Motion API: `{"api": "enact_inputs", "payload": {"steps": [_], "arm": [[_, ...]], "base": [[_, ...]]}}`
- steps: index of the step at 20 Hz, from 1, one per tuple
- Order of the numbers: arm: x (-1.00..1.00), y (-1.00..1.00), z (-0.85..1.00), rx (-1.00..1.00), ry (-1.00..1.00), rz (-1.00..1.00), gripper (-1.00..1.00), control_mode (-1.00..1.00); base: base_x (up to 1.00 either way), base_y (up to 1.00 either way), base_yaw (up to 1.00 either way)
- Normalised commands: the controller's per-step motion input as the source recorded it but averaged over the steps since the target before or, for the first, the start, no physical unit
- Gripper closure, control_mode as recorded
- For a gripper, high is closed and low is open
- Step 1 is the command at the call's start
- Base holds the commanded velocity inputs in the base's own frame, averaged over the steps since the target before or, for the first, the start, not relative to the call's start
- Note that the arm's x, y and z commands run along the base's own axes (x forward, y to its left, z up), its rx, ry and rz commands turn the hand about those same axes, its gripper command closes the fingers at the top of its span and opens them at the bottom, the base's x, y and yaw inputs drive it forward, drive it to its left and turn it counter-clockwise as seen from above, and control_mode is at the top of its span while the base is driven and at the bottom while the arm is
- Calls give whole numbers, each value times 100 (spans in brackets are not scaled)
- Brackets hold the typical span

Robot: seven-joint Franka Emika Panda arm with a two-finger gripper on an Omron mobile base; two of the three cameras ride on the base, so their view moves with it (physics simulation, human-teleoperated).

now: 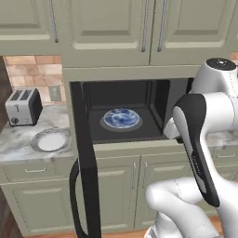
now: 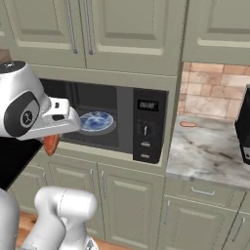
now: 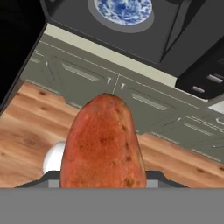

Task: Pick the sweet potato from the counter and place it in the microwave.

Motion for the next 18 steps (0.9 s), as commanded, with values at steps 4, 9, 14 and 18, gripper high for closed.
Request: {"api": "enact_inputs", "payload": {"steps": [4, 9, 14, 18], "arm": [[0, 0, 0, 0, 0, 0, 100, 100], [0, 0, 0, 0, 0, 0, 100, 100], [0, 0, 0, 0, 0, 0, 100, 100], [2, 0, -47, 14, -17, 1, 100, -100]], "base": [[46, 10, 1], [-1, 6, 4], [-38, 0, 5], [0, 0, 0]]}}
